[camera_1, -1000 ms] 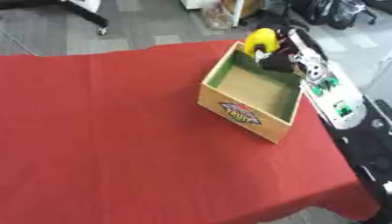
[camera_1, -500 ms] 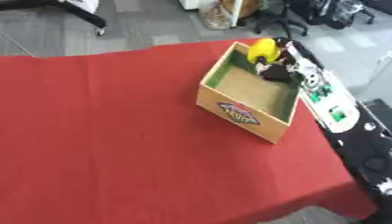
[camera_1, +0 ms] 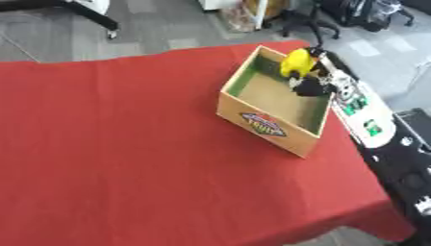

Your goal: Pick up the objects with one hand, pass them to the other hand, and then place them into the box on the other side of the table.

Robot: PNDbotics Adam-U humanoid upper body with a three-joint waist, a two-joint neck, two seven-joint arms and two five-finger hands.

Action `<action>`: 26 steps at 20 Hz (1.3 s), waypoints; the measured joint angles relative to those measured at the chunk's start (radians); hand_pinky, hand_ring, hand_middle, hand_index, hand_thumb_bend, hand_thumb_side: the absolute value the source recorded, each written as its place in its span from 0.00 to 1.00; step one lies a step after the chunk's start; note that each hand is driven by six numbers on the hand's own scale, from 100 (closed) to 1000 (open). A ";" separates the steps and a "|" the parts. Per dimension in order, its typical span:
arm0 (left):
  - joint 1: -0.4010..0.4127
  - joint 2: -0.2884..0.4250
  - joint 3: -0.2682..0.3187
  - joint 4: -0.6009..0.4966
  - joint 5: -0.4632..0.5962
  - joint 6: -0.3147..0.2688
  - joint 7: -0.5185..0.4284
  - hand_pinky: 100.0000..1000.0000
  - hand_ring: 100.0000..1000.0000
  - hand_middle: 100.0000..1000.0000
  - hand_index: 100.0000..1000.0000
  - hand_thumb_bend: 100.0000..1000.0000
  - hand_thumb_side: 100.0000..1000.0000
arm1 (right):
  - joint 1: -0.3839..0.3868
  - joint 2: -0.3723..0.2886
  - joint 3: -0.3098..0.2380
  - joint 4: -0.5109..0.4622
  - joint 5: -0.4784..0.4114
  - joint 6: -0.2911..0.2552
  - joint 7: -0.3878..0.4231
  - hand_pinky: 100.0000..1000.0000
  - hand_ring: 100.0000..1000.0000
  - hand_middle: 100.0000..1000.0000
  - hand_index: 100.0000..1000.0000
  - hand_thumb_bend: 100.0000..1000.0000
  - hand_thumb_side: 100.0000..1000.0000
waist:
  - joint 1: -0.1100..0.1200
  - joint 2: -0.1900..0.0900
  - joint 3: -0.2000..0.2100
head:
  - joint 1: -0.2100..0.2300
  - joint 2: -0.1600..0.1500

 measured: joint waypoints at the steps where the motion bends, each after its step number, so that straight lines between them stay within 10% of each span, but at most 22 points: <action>1: 0.000 0.000 0.000 0.000 0.000 0.001 0.000 0.79 0.64 0.59 0.75 0.51 0.39 | 0.001 0.000 0.000 0.000 0.000 0.001 -0.001 0.86 0.84 0.90 0.93 0.02 0.03 | 0.000 0.000 0.000 | 0.001 0.000; 9: 0.004 0.000 0.001 0.000 0.000 0.005 0.002 0.80 0.64 0.59 0.75 0.45 0.40 | 0.001 0.000 0.000 0.006 0.012 0.004 0.009 0.88 0.85 0.92 0.95 0.09 0.02 | 0.000 0.001 0.000 | 0.005 0.000; 12: 0.005 0.000 0.001 0.000 0.000 0.006 0.003 0.80 0.64 0.59 0.76 0.44 0.40 | 0.002 0.000 0.000 0.006 0.016 -0.002 0.017 0.91 0.89 0.95 1.00 0.30 0.00 | 0.000 0.001 0.000 | 0.005 0.000; 20: 0.007 0.000 0.001 0.000 -0.004 0.008 0.004 0.80 0.64 0.59 0.75 0.43 0.40 | 0.002 0.000 -0.007 0.023 -0.004 -0.037 0.042 0.88 0.85 0.93 0.99 0.15 0.00 | 0.000 0.001 0.000 | 0.015 0.002; 26: 0.007 0.002 0.013 0.000 -0.004 0.009 0.010 0.79 0.64 0.59 0.75 0.44 0.40 | -0.002 0.008 -0.021 0.000 -0.124 -0.020 -0.090 0.86 0.79 0.89 0.95 0.00 0.59 | 0.007 0.001 0.001 | 0.073 0.006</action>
